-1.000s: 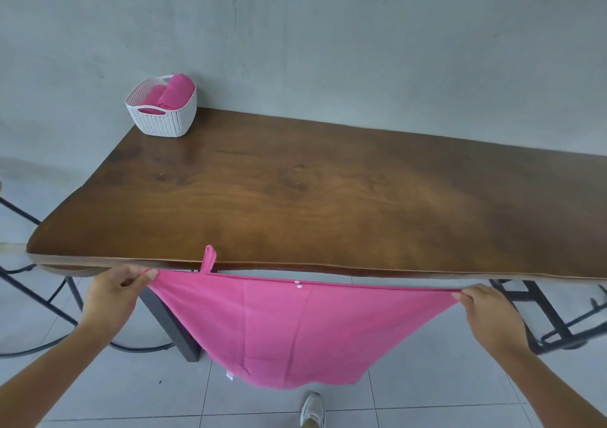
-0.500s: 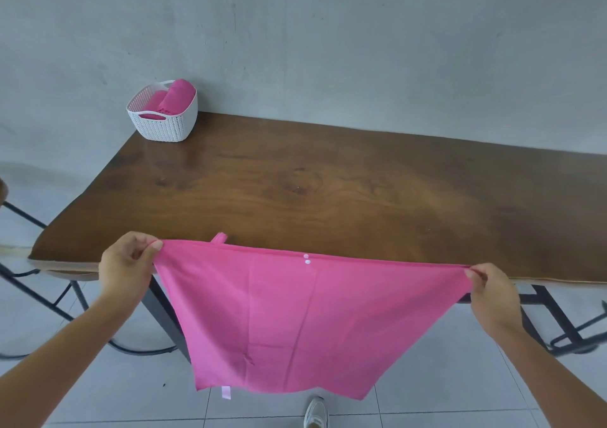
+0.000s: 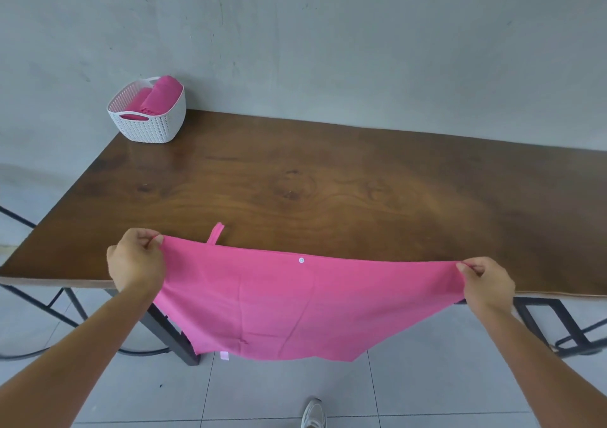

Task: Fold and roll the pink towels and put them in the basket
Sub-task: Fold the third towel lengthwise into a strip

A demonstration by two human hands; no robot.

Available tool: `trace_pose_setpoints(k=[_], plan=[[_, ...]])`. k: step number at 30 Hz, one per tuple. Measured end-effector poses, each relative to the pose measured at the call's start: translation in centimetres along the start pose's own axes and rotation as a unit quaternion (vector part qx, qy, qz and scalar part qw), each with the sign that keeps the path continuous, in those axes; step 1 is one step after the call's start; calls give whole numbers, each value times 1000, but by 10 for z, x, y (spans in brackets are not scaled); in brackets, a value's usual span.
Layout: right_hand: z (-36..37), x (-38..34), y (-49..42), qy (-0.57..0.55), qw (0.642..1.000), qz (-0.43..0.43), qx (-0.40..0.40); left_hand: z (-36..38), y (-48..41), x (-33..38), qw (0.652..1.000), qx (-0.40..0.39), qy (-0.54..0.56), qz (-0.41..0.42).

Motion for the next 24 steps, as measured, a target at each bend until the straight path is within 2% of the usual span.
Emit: trace_pose_setpoints(k=[4,11,24], plan=[[12,8,-24,24,1000,-14,-8,19,-11,6,1000,-1,-23,-7],[31,9,-67,119,991,-49,33,51,-36,25,998,22,-56,27],[54,-25,-172,165,983,-66,45,111,-104,67,985,38,-165,25]])
Point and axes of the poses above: each hand's wrist, its own y-axis away from the middle knuckle, its own z-axis out of the palm, x = y × z, the point moved 1 cm from there along -y, towards the middle knuckle, and after that the axes turned 11 degrees about -x, right-handed, at the moved point
